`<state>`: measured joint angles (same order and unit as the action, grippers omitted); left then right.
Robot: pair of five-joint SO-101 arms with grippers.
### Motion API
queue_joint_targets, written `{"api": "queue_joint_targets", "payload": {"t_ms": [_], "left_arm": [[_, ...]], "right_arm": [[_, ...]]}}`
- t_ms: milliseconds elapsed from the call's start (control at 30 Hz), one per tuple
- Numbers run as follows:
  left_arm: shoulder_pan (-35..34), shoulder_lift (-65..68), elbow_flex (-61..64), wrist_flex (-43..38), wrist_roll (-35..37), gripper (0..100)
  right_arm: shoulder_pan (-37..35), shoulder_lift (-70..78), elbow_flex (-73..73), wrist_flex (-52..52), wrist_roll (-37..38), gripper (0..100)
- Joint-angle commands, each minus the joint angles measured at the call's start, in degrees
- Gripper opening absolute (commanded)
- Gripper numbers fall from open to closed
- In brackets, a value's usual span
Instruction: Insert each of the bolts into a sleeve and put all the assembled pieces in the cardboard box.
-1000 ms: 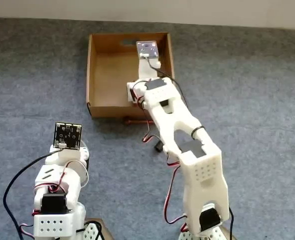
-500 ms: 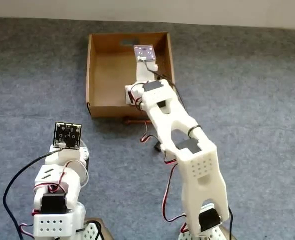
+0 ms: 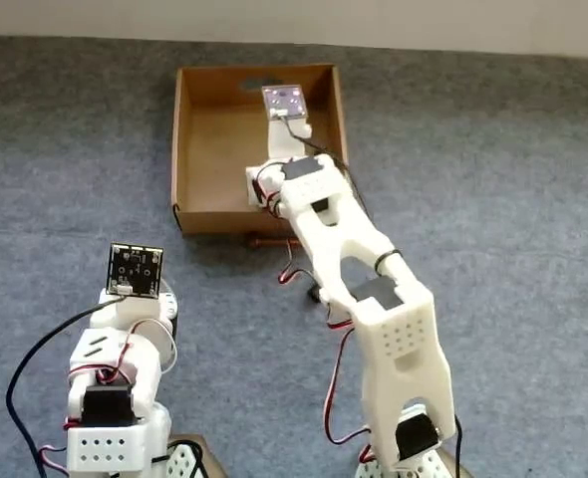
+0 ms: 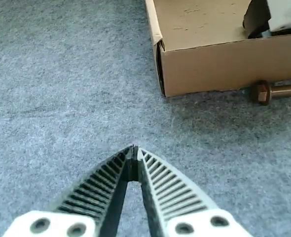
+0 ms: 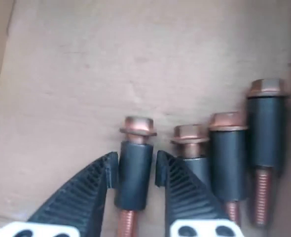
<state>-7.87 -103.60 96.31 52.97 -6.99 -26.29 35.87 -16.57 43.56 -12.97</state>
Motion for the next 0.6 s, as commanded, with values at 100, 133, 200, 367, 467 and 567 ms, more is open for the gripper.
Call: {"api": "queue_joint_targets", "payload": {"t_ms": [100, 133, 200, 367, 467, 567], "left_arm": [[1.0, 0.5, 0.9, 0.1, -0.4, 1], [1.0, 0.5, 0.9, 0.1, -0.4, 1], [1.0, 0.5, 0.9, 0.1, -0.4, 1], [1.0, 0.5, 0.9, 0.0, -0.4, 1], [1.0, 0.5, 0.9, 0.0, -0.4, 1], [1.0, 0.5, 0.9, 0.0, -0.4, 1]], "right_arm": [[0.9, -11.0, -0.3, 5.1, -0.4, 11.7], [0.9, -11.4, -0.3, 5.7, -0.4, 11.6], [0.8, -11.6, -0.3, 6.6, -0.4, 9.9], [1.2, -12.1, -0.3, 9.6, -0.4, 1.0], [1.3, -13.1, -0.6, 13.5, -0.4, 0.5], [1.3, -17.5, 1.4, 14.8, -0.3, 0.5]]}}
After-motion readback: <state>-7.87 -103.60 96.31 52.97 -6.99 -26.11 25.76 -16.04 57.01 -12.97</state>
